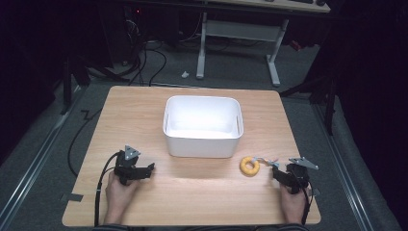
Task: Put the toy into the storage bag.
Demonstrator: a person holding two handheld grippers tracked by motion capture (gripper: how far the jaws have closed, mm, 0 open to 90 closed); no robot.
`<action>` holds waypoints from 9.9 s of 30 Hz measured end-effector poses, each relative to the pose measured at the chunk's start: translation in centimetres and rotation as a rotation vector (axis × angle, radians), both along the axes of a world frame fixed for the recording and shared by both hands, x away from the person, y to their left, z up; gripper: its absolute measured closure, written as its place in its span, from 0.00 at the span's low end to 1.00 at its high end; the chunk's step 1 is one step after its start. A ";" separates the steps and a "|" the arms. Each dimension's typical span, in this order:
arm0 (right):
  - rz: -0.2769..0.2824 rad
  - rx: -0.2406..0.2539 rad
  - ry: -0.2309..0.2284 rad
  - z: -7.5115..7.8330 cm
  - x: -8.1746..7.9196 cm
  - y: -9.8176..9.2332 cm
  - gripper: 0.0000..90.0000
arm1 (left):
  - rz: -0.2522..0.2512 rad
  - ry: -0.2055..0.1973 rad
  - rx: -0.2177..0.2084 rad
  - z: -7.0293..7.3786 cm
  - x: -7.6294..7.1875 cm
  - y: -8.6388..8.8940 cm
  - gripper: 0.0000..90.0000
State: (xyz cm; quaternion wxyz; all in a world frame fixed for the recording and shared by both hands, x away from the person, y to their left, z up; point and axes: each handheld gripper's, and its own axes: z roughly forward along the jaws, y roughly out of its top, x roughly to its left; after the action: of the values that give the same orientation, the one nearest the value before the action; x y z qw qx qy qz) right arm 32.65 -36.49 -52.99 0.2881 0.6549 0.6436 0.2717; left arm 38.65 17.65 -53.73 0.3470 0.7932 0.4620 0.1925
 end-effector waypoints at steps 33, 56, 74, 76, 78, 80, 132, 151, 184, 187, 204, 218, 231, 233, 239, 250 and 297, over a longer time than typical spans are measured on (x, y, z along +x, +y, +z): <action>0.005 -0.004 0.002 0.0 -0.1 0.1 0.35 | -0.002 -0.001 0.001 0.0 0.1 0.0 0.17; 0.054 0.002 0.020 0.1 -0.1 0.1 0.29 | -0.002 -0.001 0.000 0.0 0.1 0.0 0.17; 0.089 0.012 0.017 1.1 -1.1 0.2 0.41 | -0.005 -0.001 -0.001 0.0 0.3 -0.1 0.18; 0.100 0.015 0.003 1.4 -1.5 0.3 0.42 | -0.004 -0.003 0.000 0.0 0.3 -0.1 0.18; 0.112 0.019 0.003 1.7 -1.7 0.3 0.44 | -0.004 -0.003 0.002 0.0 0.3 -0.1 0.18; 0.128 0.014 -0.009 2.1 -2.0 0.3 0.45 | -0.004 -0.003 0.002 0.0 0.3 -0.1 0.18; 0.274 0.120 0.148 2.2 2.6 5.8 0.57 | -0.002 -0.003 0.003 0.0 0.4 -0.3 0.17; 0.267 0.020 0.208 2.1 3.8 7.1 0.73 | -0.001 -0.003 0.003 0.0 0.4 -0.4 0.17; 0.287 0.032 0.085 6.2 1.6 4.7 0.74 | 0.001 -0.002 0.002 0.0 0.3 -0.4 0.17; 0.287 0.040 0.078 6.6 1.5 4.6 0.74 | 0.001 -0.002 0.002 0.0 0.3 -0.4 0.18; 0.299 0.029 0.043 9.1 1.2 4.2 0.74 | 0.001 -0.002 -0.002 0.0 0.3 -0.4 0.18; 0.321 0.042 -0.006 11.7 0.6 3.8 0.74 | 0.001 -0.002 -0.001 0.0 0.3 -0.4 0.18; 0.357 0.023 -0.014 13.6 1.3 4.2 0.74 | 0.002 -0.002 -0.001 0.0 0.3 -0.4 0.18; 0.357 0.023 -0.023 14.3 1.5 4.0 0.74 | 0.002 -0.003 0.000 0.0 0.3 -0.4 0.18; 0.370 0.027 -0.028 15.5 2.0 4.5 0.74 | 0.003 -0.003 0.001 0.0 0.3 -0.4 0.18; 0.405 0.021 -0.027 16.5 3.4 6.2 0.74 | 0.002 -0.004 0.001 0.0 0.3 -0.5 0.19; 0.506 -0.027 -0.019 19.9 8.5 13.1 0.74 | 0.005 -0.004 0.000 0.0 0.4 -0.5 0.19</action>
State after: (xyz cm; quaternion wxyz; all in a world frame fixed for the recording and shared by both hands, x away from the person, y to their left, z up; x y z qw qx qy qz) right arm 41.18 -23.35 -33.12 0.2256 0.4664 0.7879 0.3329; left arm 39.01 17.15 -53.71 0.3475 0.7916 0.4632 0.1949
